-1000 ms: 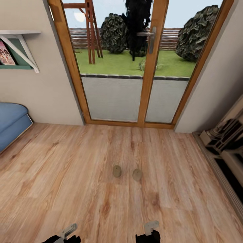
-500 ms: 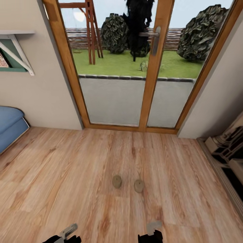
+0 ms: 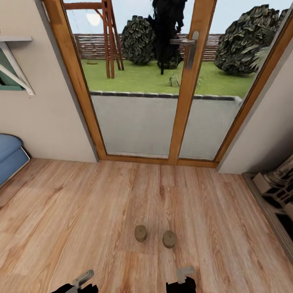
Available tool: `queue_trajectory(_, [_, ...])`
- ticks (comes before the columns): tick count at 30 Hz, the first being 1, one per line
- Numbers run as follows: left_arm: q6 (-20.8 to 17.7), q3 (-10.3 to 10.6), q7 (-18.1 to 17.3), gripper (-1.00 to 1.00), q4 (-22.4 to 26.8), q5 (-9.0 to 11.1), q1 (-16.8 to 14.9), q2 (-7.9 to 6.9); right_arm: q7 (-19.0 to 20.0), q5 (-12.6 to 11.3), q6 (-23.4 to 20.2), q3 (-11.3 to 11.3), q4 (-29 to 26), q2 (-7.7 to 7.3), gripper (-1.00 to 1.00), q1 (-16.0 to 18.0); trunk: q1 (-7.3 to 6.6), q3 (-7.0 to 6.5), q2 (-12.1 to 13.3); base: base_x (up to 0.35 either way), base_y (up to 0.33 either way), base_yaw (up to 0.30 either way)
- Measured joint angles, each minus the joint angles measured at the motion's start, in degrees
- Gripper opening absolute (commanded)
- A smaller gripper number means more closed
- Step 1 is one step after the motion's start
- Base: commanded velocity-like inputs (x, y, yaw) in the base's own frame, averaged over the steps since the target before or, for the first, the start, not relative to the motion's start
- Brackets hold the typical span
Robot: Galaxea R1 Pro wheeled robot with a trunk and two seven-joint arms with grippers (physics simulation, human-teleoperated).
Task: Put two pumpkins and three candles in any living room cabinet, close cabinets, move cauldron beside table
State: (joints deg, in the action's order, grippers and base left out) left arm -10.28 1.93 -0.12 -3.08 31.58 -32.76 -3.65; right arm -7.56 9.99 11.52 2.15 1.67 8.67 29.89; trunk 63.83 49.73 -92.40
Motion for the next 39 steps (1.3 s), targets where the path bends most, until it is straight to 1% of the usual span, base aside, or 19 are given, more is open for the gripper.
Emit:
queue_trajectory(7, [0.0,0.0,0.01,1.0,0.37,0.03,-0.02,0.86,0.0,0.06,-0.01,0.02,0.0,-0.06,1.0,0.02,0.0,0.0,0.0,0.002,0.0,0.0])
queue_trajectory(14, [0.0,0.0,0.03,1.0,0.43,-0.03,-0.02,0.93,0.0,-0.05,0.02,-0.03,-0.1,-0.08,1.0,0.03,0.0,0.0,0.0,0.0,0.0,-0.005])
queue_trajectory(26, [0.0,0.0,0.04,1.0,0.43,-0.12,-0.02,0.64,0.04,-0.14,0.25,-0.03,-0.01,-0.09,1.0,0.0,0.0,-0.23,0.0,0.006,0.0,-0.238])
queue_trajectory(33, [0.0,0.06,0.04,1.0,0.35,-0.12,-0.02,0.66,0.08,-0.15,0.25,-0.04,0.0,-0.15,1.0,0.02,0.0,-0.65,0.0,0.252,0.0,-0.219])
queue_trajectory(39, [0.01,0.09,0.04,1.0,0.35,-0.19,-0.02,0.66,0.08,-0.09,0.25,-0.04,0.0,-0.12,1.0,0.01,0.0,-0.74,0.0,0.327,0.0,-0.028])
